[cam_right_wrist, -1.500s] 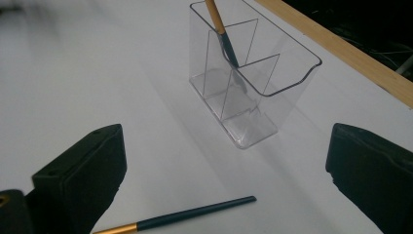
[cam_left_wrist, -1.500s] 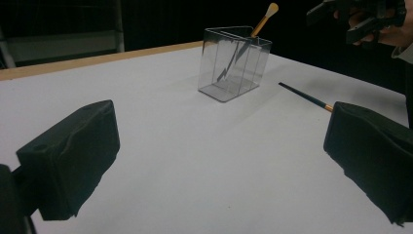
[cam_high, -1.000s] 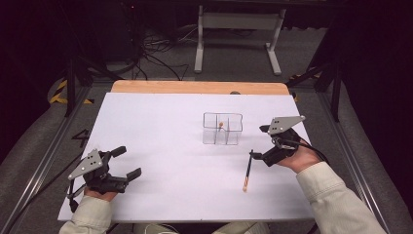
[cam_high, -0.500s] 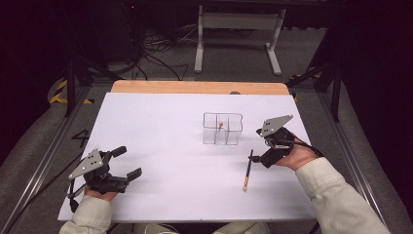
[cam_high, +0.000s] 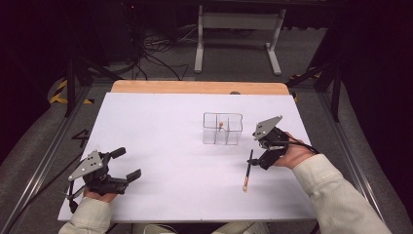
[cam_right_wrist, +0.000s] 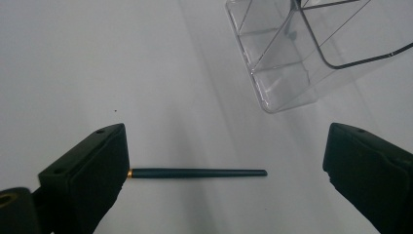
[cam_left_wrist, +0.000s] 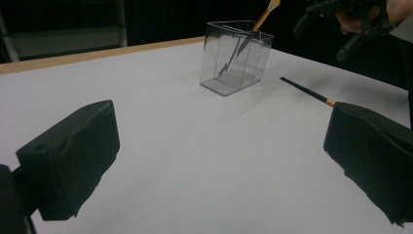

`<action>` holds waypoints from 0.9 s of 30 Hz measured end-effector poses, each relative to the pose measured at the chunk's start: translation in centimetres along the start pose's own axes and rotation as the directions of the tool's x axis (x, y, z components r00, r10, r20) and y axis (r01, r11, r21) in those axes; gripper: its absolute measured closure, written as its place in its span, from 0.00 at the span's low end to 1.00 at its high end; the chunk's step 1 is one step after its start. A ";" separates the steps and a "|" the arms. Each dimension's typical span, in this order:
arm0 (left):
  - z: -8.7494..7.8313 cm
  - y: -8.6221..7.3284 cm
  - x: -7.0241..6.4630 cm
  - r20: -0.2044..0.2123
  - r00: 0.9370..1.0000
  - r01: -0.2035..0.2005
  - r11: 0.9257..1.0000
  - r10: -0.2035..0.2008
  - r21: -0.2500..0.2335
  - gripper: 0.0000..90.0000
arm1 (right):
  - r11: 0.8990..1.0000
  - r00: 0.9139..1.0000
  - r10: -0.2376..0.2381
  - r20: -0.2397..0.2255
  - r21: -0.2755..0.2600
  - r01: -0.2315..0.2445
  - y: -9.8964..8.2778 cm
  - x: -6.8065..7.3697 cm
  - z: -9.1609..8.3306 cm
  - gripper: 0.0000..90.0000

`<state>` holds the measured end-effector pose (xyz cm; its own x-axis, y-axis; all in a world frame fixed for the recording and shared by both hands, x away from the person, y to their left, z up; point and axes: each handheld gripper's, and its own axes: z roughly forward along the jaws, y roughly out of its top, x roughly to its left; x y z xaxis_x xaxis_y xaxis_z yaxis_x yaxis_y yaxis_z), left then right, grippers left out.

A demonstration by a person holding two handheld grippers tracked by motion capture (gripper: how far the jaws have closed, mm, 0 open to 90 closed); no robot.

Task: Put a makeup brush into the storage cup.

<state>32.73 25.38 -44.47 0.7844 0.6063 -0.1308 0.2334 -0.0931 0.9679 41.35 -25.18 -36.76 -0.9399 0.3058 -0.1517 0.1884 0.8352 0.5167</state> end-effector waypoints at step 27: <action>0.1 -0.1 0.0 0.008 1.000 0.002 1.000 -0.002 0.008 0.00 | 0.987 0.996 -0.068 -0.057 0.143 0.076 0.3 0.4 2.1 0.05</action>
<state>32.73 25.32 -44.55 0.7887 0.5999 -0.1345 0.2392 -0.0979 0.9660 41.63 -23.87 -38.49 -0.9654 0.2216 -0.1378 0.1554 0.9126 0.3782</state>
